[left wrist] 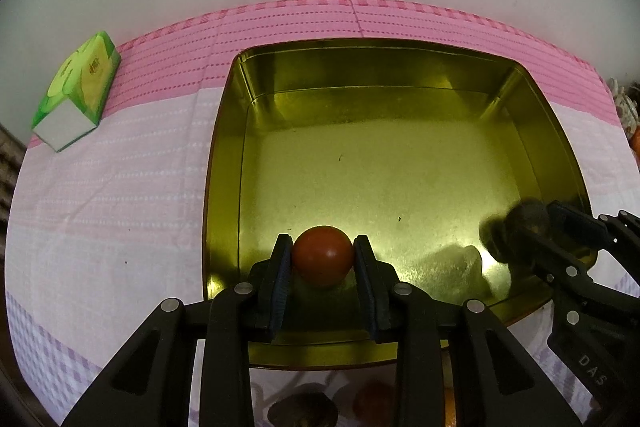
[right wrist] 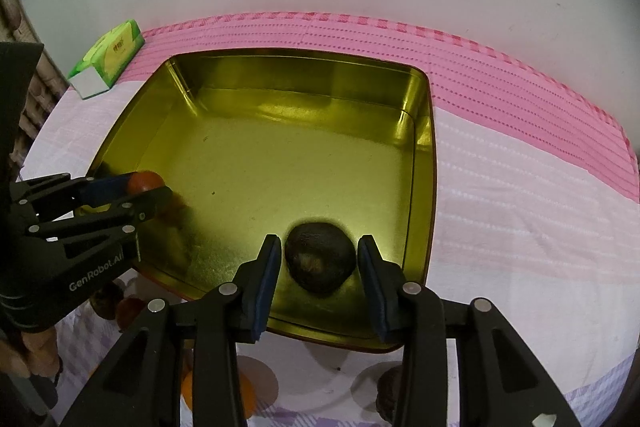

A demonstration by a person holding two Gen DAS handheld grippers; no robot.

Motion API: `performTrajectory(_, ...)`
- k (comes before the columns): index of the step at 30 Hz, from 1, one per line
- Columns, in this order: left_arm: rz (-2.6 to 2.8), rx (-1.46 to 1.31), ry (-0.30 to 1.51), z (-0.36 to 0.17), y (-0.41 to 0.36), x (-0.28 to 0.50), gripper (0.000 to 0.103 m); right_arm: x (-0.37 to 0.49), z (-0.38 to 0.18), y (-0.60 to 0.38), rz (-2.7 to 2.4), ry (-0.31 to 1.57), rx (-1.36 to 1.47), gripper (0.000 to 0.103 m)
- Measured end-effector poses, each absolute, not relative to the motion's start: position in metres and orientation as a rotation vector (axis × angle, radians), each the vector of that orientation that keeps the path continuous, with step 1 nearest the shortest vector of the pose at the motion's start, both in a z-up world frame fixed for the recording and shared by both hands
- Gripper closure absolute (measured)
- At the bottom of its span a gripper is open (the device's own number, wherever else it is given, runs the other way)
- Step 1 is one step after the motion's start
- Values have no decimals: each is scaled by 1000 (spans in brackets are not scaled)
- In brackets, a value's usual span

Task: Organize fruits
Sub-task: 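Carry both fruits into the red TOFFEE tin and open both tools to release, then lift both open tools out of the tin back toward the fruits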

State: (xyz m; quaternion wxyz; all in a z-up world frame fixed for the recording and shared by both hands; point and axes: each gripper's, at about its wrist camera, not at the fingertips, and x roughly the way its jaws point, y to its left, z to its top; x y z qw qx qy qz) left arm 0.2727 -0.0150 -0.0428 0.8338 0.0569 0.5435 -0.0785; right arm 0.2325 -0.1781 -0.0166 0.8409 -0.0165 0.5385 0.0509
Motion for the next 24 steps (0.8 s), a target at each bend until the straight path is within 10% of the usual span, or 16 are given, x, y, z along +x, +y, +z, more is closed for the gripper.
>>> performTrajectory(24,-170,118,1058,-6,-12,242,46,208,18,-179,88,1051,1,47)
